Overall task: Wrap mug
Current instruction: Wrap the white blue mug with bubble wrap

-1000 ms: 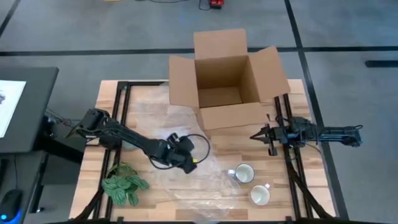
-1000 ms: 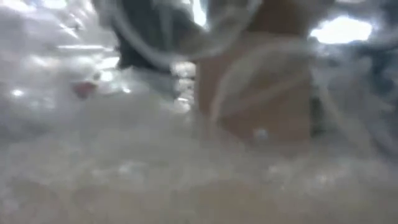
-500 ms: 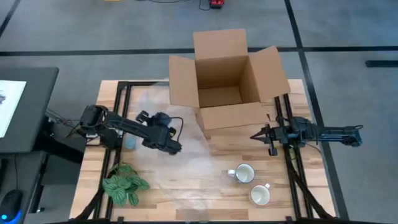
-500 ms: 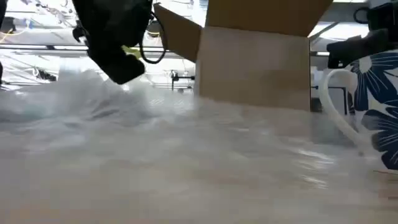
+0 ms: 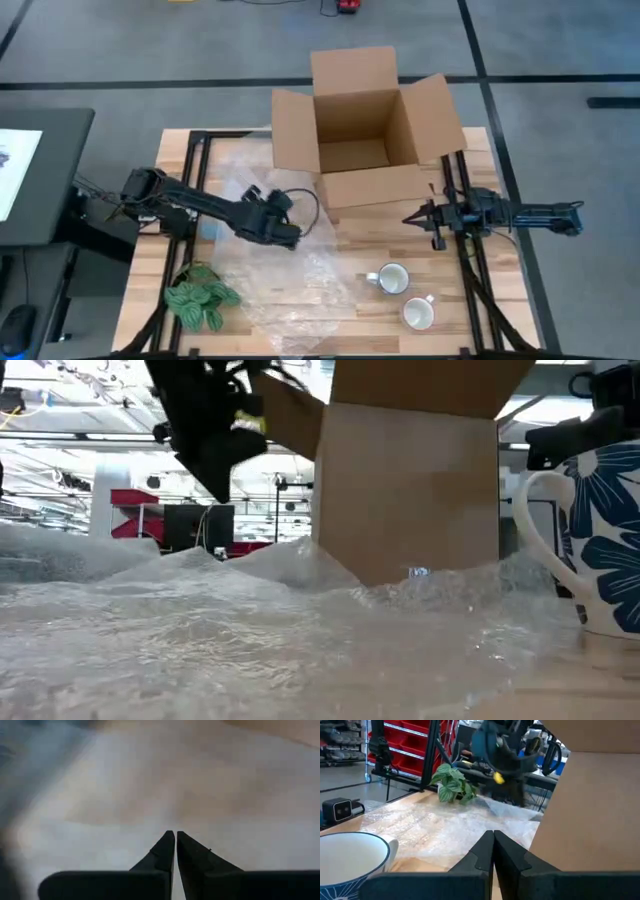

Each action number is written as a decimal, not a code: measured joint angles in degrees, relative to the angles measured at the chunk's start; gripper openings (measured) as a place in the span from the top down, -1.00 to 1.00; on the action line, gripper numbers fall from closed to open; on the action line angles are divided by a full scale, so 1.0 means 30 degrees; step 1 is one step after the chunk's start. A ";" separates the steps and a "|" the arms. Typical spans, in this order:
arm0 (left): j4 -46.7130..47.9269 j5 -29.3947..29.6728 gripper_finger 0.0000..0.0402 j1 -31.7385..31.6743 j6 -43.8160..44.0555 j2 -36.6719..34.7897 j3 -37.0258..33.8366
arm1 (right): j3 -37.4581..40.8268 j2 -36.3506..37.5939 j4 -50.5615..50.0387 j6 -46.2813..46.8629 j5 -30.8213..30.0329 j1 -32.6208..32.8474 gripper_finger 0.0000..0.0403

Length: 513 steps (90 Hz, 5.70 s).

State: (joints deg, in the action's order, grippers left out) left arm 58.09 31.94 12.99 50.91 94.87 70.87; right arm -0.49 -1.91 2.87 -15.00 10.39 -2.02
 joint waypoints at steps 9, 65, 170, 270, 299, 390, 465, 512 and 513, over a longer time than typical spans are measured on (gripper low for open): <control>-0.3145 -0.5086 1.00 0.0319 -0.0802 -0.0007 -0.0914 | 0.0000 0.0000 0.0015 0.0000 0.0000 0.0000 1.00; -1.7942 -0.2803 1.00 -0.1380 -0.1705 0.2841 -0.6220 | 0.0000 0.0000 0.0007 0.0000 0.0007 0.0000 1.00; -1.6716 0.3420 1.00 0.8101 -0.1902 0.0262 -0.3101 | 0.0000 -0.0007 0.0388 -0.2736 0.0015 0.0000 1.00; -1.6153 0.4116 1.00 0.7470 -0.1083 0.0270 -0.3104 | -0.5017 -0.7391 0.1423 0.6855 0.2535 0.7038 0.50; -1.6117 0.4097 1.00 0.7706 -0.1040 0.0273 -0.3104 | -1.2223 -1.6399 -0.7107 0.6545 -0.1997 0.9404 0.46; -1.5718 0.4126 1.00 0.8045 -0.1062 0.0277 -0.3104 | -1.8994 -2.9865 -1.6180 0.5359 -0.2493 0.7908 0.70; -1.3422 0.0690 1.00 1.0512 0.4846 0.0277 -0.3104 | -2.9944 -3.4883 -1.4266 0.3071 -0.5735 0.8166 0.97; -0.8558 0.1207 1.00 1.2431 1.1687 0.0277 -0.3111 | -3.5346 -4.1380 -1.7028 0.1968 -0.4858 0.4150 0.94; -0.8523 0.1290 1.00 1.2431 1.1702 0.0277 -0.3111 | -3.5364 -4.1440 -1.7006 0.1966 -0.4841 0.4123 0.94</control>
State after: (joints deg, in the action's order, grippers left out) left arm 32.52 35.81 50.28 86.01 95.70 61.54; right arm -106.58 -126.23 -48.14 -9.11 -4.13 10.35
